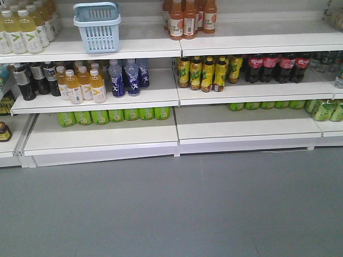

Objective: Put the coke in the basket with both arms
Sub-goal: 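Drive the base toward the light-blue basket on the shelf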

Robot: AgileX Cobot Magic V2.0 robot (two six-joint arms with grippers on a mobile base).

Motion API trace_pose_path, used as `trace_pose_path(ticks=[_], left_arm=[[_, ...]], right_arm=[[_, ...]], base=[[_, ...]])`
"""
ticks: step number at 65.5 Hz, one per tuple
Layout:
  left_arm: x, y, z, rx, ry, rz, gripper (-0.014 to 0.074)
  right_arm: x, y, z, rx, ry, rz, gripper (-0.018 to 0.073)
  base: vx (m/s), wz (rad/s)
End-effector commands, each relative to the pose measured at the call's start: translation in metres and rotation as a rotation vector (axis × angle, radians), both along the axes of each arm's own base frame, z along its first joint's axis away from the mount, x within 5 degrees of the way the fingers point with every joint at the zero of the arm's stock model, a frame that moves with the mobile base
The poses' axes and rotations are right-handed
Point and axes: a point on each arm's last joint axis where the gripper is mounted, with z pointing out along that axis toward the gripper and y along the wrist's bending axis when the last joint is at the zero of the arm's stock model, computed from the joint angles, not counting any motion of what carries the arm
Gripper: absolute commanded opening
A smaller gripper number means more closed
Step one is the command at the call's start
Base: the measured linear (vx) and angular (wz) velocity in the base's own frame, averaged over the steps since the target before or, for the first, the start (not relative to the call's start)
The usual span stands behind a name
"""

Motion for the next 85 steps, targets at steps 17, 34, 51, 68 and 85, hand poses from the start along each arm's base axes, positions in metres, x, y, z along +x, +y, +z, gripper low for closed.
trace_pose_path(ticks=[17, 34, 51, 68, 85], left_arm=[[-0.0016, -0.0013, 0.0062, -0.014, -0.088, -0.017, -0.0008], [-0.0016, -0.0013, 0.0062, -0.014, -0.088, -0.017, -0.0008], [-0.0016, -0.0013, 0.0062, -0.014, -0.088, -0.017, -0.0008], [-0.0016, -0.0013, 0.0062, -0.014, -0.088, -0.017, -0.0008], [-0.0016, -0.0013, 0.0062, -0.014, -0.088, -0.017, -0.0008]], right_arm=[[-0.0003, 0.0004, 0.0024, -0.005, -0.074, 0.004, -0.0009], [-0.0003, 0.0004, 0.0024, -0.005, -0.074, 0.004, -0.0009], [-0.0003, 0.0004, 0.0024, -0.005, -0.074, 0.004, -0.0009], [-0.0003, 0.0004, 0.0024, -0.005, -0.074, 0.004, -0.0009], [-0.0003, 0.0004, 0.0024, -0.005, -0.074, 0.004, -0.0009]], base=[[0.05, 0.02], [0.06, 0.09], [0.09, 0.05], [0.09, 0.05], [0.09, -0.02]])
